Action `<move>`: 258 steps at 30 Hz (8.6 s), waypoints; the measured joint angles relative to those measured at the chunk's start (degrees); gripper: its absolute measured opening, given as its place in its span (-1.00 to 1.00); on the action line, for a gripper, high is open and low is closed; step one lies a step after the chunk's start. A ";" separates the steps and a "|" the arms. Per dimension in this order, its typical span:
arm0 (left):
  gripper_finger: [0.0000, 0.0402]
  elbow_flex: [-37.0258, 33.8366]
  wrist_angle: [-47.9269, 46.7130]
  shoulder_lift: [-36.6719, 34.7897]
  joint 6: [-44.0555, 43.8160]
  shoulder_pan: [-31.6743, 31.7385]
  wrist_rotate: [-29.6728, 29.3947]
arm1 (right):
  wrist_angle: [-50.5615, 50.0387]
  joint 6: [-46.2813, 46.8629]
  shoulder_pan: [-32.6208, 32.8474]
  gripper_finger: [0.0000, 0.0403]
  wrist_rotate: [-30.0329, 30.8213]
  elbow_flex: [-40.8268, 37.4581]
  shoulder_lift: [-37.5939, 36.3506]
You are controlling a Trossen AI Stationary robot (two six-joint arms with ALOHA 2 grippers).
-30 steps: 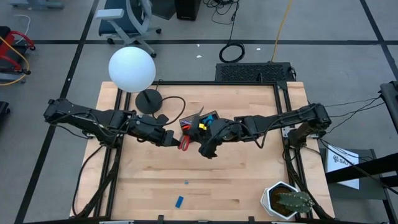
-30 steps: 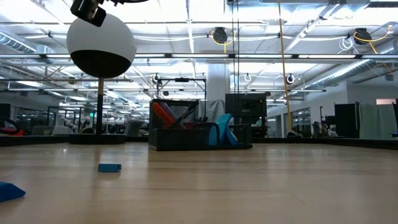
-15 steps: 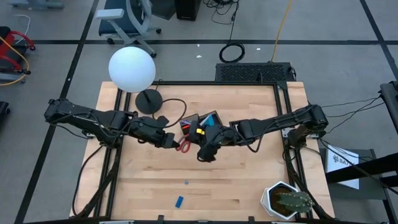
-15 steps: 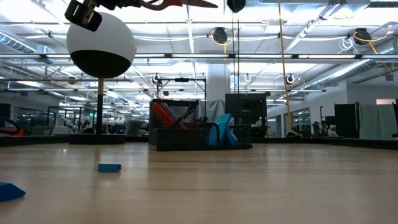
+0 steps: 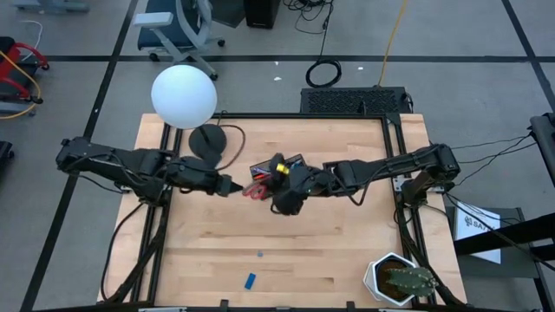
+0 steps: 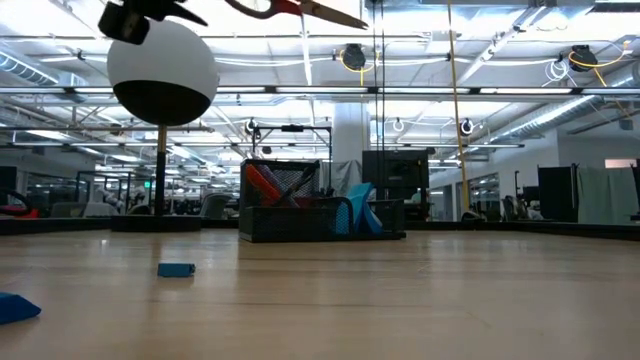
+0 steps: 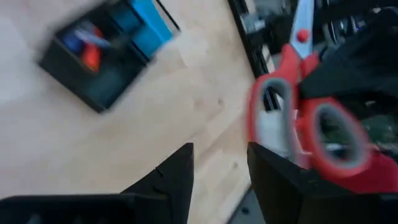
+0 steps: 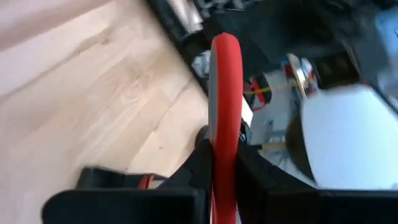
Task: Pick and place office supplies into organizer
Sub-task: Put the orange scissors into the desk organizer, then put the blue paper clip into the desk organizer
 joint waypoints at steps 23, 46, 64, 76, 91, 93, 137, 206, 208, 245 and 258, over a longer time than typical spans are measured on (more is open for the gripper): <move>-0.22 0.02 -5.31 -10.85 11.19 0.00 -21.49 | 47.51 59.92 -18.17 -0.86 -12.46 -15.00 -1.48; -0.22 -0.04 -4.95 -10.79 13.84 0.00 -20.97 | 91.10 83.31 -25.78 -0.86 -20.42 -26.33 18.02; -0.22 -0.04 -4.92 -10.77 16.27 0.00 -20.97 | 97.63 88.53 -33.32 -0.86 -42.97 -25.86 26.71; -0.22 -0.04 -4.96 -10.21 16.32 0.00 -21.25 | 104.01 93.47 -30.52 -0.86 -44.00 -21.59 34.88; -0.22 -0.07 -5.01 -7.22 16.21 0.00 -18.44 | 100.53 95.72 -29.79 -0.86 -57.62 -20.59 35.84; -0.22 -0.07 -5.01 -7.35 16.31 0.00 -18.44 | 99.45 95.65 -29.72 -0.86 -58.47 -20.59 35.81; -0.22 -28.05 33.37 -6.26 31.33 7.70 -17.30 | 108.17 107.67 -29.64 -0.86 -59.78 -20.79 35.92; -0.86 -14.11 28.61 6.88 45.51 8.48 -11.72 | 90.47 104.63 -37.15 -0.42 -62.18 -20.72 9.34; -0.86 -11.81 27.53 9.79 46.50 8.57 -10.90 | 86.69 101.87 -36.92 -0.42 -62.41 -20.74 7.42; 0.12 -6.78 23.82 12.81 44.56 5.03 -3.50 | 80.06 100.57 -32.54 -0.42 -63.14 -20.76 3.41; 0.12 -6.78 17.82 0.66 46.64 -5.03 -4.41 | 82.22 102.02 -31.41 -0.42 -63.21 -20.76 1.82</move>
